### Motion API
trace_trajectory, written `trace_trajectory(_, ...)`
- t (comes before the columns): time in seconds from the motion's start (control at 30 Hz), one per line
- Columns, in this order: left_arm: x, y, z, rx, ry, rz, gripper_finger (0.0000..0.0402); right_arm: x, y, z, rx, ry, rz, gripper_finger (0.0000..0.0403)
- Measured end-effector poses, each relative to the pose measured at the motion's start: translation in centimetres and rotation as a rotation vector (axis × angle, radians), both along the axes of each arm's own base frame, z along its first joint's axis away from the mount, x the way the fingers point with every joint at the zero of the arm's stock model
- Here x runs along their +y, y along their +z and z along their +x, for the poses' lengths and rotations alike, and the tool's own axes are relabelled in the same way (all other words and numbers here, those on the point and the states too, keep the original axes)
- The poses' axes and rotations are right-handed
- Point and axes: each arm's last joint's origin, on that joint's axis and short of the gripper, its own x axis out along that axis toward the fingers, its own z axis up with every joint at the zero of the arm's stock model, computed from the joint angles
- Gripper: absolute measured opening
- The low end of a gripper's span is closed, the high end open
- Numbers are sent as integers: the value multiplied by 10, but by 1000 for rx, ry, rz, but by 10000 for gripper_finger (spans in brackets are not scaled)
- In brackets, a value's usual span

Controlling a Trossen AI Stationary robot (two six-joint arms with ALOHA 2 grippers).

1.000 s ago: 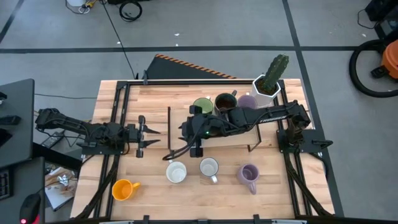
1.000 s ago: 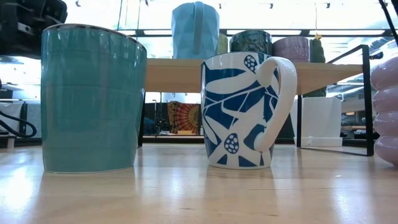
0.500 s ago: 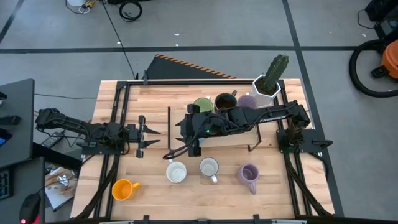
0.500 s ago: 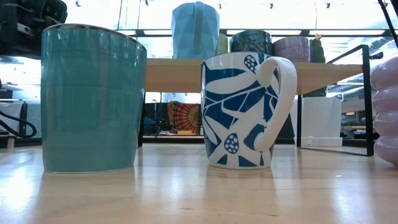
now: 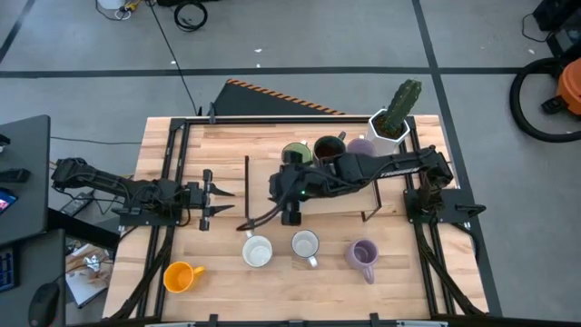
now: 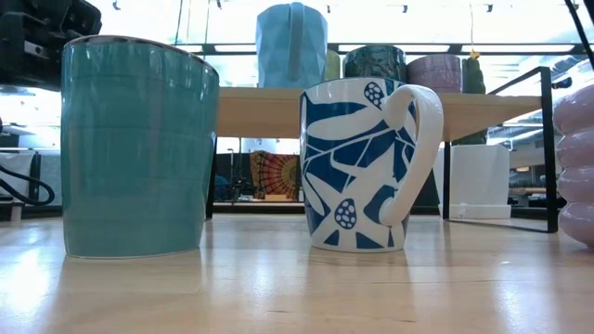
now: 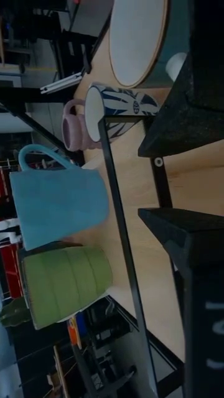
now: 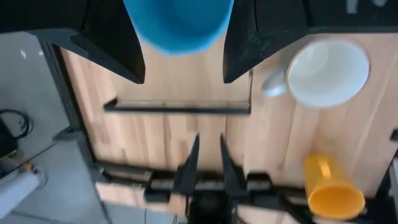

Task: Place coffee mugs
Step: Put the blue mug on the shelf aligned with the other purple mug on the shelf

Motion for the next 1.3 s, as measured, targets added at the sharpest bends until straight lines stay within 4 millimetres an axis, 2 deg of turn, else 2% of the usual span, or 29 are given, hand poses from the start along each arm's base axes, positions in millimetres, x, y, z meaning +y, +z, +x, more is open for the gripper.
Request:
trace_trajectory(0.23, 0, 0, 0, 0, 0, 0, 148, -1, -9, -9, 107, -82, 69, 222)
trace_trajectory(0.47, 0, 0, 0, 0, 0, -1, 148, 2, -17, -13, 169, -85, 62, 222)
trace_trajectory(0.7, 0, 0, 0, 0, 0, -2, 148, -3, -26, -8, 155, -115, 112, 222)
trace_trajectory(1.07, 0, 0, 0, 1, 0, -1, 148, 4, -20, -1, 66, -66, 103, 222)
trace_trajectory(1.3, 0, 0, 0, 5, 0, -1, 148, 12, -33, 6, 93, -69, 95, 222)
